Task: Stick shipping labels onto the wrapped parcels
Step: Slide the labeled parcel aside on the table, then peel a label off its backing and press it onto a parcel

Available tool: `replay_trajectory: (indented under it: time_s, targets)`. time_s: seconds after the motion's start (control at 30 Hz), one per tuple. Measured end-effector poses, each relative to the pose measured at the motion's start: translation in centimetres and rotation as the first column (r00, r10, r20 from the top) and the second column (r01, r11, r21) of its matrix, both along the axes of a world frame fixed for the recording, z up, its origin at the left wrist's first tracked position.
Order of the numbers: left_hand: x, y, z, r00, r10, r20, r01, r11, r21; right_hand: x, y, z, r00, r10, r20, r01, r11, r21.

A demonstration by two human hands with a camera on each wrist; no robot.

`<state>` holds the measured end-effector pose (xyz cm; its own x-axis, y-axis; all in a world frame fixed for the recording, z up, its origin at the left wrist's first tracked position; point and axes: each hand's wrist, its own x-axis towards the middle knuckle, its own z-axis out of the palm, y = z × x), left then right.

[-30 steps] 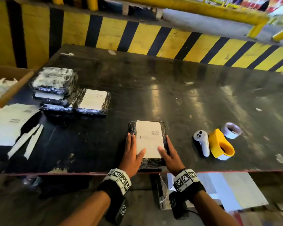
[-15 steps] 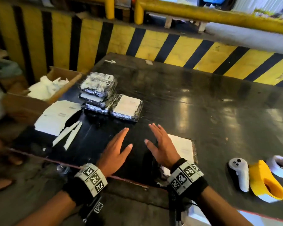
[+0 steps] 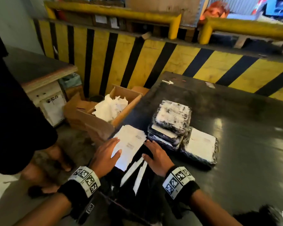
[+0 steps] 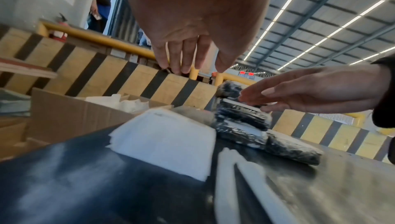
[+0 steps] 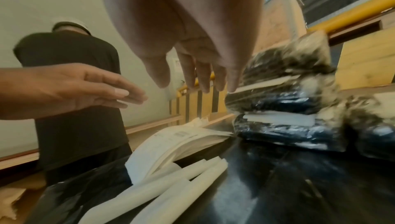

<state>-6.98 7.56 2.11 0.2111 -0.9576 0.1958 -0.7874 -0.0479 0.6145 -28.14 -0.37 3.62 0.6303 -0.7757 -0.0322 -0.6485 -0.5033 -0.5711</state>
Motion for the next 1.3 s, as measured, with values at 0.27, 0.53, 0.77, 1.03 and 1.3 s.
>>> replay_trajectory:
  time_s: [0.27, 0.53, 0.77, 1.03, 1.3]
  targets:
    - [4.5, -5.6, -2.1, 0.996, -0.064, 0.069, 0.048, 0.975, 0.219, 6.1, -3.1, -2.8, 0.971, -0.147, -0.188, 0.191, 0.951, 0.242]
    - [5.0, -7.5, -3.5, 0.985, -0.125, 0.118, 0.115, 0.989, 0.089, 8.8, -3.6, -3.3, 0.969, -0.199, -0.146, 0.23, 0.942, 0.243]
    - [5.0, -8.3, -4.1, 0.994, -0.112, -0.022, 0.113, 0.992, 0.057, 9.3, -3.1, -4.2, 0.962, -0.271, -0.017, 0.266, 0.928, 0.26]
    - [4.5, -10.5, -3.4, 0.846, 0.1, -0.524, -0.023, 0.988, 0.152, 9.3, -3.2, -4.9, 0.945, -0.315, 0.085, 0.286, 0.925, 0.25]
    - [7.3, -12.0, -3.0, 0.86, 0.104, -0.5, 0.0, 0.979, 0.204, 8.1, -4.6, -5.4, 0.955, -0.287, 0.079, 0.257, 0.929, 0.268]
